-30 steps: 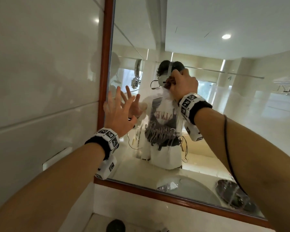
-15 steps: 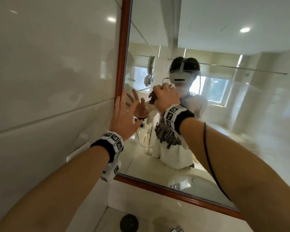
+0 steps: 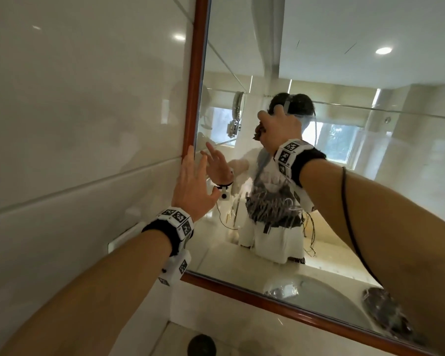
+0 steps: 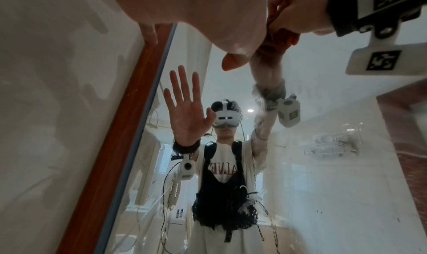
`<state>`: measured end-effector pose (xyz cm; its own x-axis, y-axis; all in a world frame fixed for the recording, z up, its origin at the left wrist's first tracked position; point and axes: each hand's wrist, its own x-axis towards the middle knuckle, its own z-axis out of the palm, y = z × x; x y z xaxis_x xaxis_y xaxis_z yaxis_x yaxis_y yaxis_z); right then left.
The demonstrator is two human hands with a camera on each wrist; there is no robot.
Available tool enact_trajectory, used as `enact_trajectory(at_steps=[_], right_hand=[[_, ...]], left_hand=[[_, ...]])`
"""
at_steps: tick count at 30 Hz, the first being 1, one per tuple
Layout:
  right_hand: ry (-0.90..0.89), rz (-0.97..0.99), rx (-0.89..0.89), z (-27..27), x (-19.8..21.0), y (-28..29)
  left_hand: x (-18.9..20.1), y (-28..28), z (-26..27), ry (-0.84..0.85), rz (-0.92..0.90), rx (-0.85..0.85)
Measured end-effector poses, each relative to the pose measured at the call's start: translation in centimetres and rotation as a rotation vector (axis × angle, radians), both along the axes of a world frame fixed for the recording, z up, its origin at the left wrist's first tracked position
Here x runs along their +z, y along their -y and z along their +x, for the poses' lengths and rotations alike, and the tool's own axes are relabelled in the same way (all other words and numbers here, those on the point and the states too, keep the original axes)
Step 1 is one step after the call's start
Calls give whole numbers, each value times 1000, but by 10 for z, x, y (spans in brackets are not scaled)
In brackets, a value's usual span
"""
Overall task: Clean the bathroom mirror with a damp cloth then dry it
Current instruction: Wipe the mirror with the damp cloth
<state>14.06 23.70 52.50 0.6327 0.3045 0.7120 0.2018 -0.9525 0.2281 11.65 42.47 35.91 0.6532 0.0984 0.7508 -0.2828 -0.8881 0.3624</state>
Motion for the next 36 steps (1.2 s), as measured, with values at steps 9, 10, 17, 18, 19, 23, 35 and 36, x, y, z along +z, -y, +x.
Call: enact_trajectory(at_steps=[9,10,17,18,19,23,35,36], right_hand=[[70,25,139,14,-10,-42],[84,29,148,16,-14,-42],[131,26,254,11,-54,-45],[105,8,252,9,-60,-47],[81,-21,241,7,-65,-48],[-53,-172,180,-2,-83,-56],[7,-172,169,11,-33,-88],[9,-185,170,12,-31,-89]], left_hand=[[-6,-13,-2,-15,-2,49],[-7,-15,-3,-16,5,55],[-11,-14,-9,-50,-8,50],[-11,-13,-10,-41,-12,37],[-12,-12,-12,-33,-12,26],[-16,-16,-20,-21,-4,34],[-18,-19,-10,-16,119,12],[-18,-19,-7,-28,106,20]])
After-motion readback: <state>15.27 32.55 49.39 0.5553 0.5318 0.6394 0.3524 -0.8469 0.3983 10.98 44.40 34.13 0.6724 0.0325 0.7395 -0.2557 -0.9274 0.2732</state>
